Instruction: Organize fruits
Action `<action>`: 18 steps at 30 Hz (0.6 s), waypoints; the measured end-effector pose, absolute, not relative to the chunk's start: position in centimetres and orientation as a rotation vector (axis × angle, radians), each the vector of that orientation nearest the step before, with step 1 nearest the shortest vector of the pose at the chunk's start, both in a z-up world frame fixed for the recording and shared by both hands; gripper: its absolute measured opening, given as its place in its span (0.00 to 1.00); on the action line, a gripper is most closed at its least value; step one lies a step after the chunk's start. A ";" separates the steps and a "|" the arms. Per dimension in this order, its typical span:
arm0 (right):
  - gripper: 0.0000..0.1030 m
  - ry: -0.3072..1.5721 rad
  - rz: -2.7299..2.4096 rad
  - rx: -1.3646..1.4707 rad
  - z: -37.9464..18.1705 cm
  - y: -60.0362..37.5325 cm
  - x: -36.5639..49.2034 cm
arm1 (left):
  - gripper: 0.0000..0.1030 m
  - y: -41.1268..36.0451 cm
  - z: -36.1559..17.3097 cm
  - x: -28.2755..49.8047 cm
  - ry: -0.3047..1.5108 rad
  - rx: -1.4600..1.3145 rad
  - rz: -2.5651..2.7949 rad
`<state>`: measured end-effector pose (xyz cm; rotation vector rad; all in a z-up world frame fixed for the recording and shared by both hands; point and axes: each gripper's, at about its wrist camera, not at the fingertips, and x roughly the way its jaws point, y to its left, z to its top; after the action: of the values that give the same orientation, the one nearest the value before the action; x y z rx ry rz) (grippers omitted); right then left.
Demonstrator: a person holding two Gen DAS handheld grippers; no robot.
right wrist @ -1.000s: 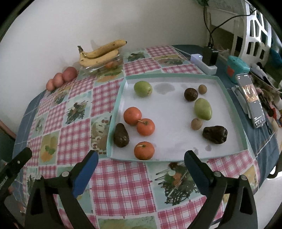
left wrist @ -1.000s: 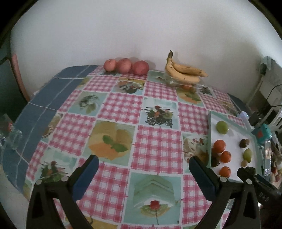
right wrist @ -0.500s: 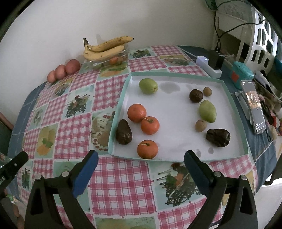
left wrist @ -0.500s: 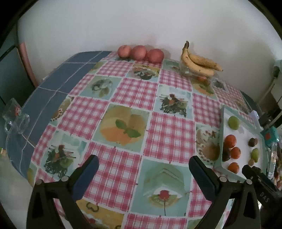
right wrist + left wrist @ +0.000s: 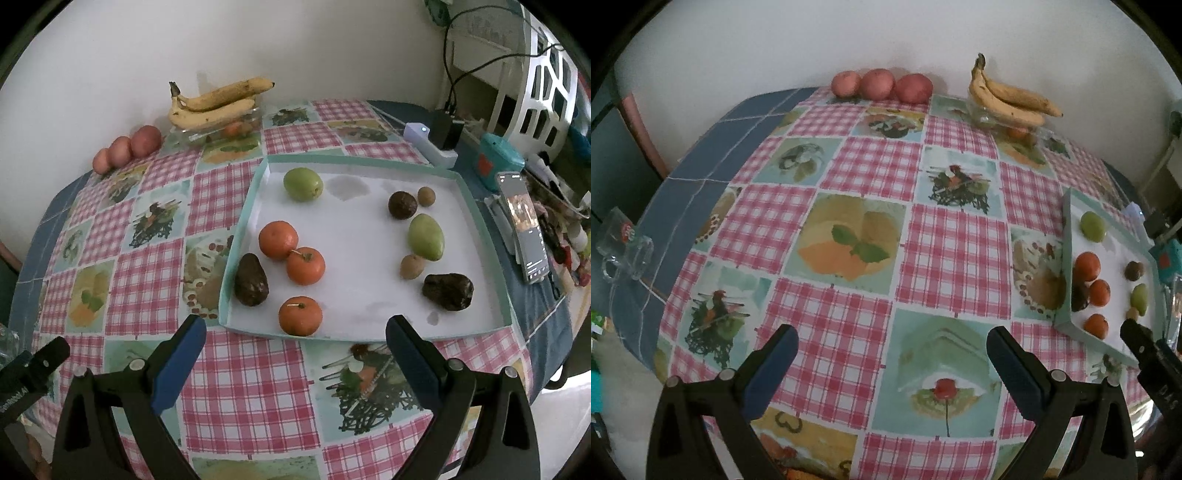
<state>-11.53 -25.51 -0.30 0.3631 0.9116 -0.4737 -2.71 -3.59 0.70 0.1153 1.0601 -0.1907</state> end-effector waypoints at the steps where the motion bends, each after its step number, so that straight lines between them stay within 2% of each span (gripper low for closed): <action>1: 0.95 0.910 -0.475 0.358 -0.3 -25.4 -11.5 | 1.00 -3.6 0.7 -2.7 1.063 0.118 -0.192; 18: 0.95 0.906 -0.461 0.298 0.2 -24.4 -11.1 | 1.00 -3.5 0.0 -2.7 1.092 0.154 -0.155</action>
<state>-11.11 -24.37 0.18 0.2983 0.9060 -0.4614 -2.65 -3.50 -0.01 0.1542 1.0923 -0.1554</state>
